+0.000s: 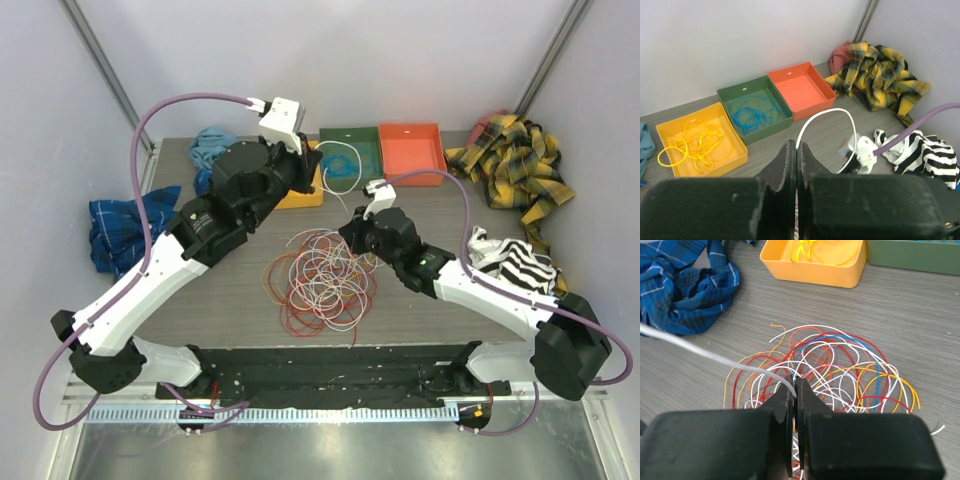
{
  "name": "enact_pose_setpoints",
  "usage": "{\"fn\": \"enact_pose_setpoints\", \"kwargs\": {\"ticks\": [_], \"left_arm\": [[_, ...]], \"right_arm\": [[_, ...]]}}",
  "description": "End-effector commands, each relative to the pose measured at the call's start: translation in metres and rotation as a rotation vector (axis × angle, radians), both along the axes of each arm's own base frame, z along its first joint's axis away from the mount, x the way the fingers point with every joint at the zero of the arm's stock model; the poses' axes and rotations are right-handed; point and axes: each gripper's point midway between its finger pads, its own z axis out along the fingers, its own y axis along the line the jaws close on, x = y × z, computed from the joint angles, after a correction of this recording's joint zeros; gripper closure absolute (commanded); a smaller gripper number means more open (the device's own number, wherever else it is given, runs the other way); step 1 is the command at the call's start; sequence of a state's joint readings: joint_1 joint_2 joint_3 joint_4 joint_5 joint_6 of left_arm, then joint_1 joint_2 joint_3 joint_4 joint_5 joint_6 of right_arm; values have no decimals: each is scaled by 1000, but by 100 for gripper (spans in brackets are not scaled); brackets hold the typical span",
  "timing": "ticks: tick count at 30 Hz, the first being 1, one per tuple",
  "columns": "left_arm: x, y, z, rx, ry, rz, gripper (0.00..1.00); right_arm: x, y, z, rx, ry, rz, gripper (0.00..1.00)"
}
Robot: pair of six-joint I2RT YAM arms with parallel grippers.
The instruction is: Untangle the cables
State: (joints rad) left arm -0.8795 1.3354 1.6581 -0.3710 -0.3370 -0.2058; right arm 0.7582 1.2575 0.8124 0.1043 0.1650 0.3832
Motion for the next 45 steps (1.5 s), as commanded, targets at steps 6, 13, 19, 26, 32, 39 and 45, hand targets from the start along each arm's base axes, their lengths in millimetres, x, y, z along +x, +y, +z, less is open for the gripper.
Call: {"fn": "enact_pose_setpoints", "kwargs": {"ticks": [6,13,19,26,32,39,45], "left_arm": [[7,5,-64,8,117,79,49],[-6,16,-77,-81,164,95,0],[-24,56,-85,-95,175,175,0],[-51,105,-114,-181,192,264,0],[-69,125,-146,-231,235,284,0],[-76,123,-185,-186,331,285,0],[-77,116,-199,-175,365,266,0]], "right_arm": [[24,-41,153,109,-205,-255,99],[50,-92,264,145,-354,-462,99],[83,-119,314,140,-415,-576,99],[131,-159,354,68,-504,-760,99],[158,-193,382,144,-573,-880,99],[165,-210,423,253,-694,-939,99],[182,-235,432,293,-765,-995,99]]}}
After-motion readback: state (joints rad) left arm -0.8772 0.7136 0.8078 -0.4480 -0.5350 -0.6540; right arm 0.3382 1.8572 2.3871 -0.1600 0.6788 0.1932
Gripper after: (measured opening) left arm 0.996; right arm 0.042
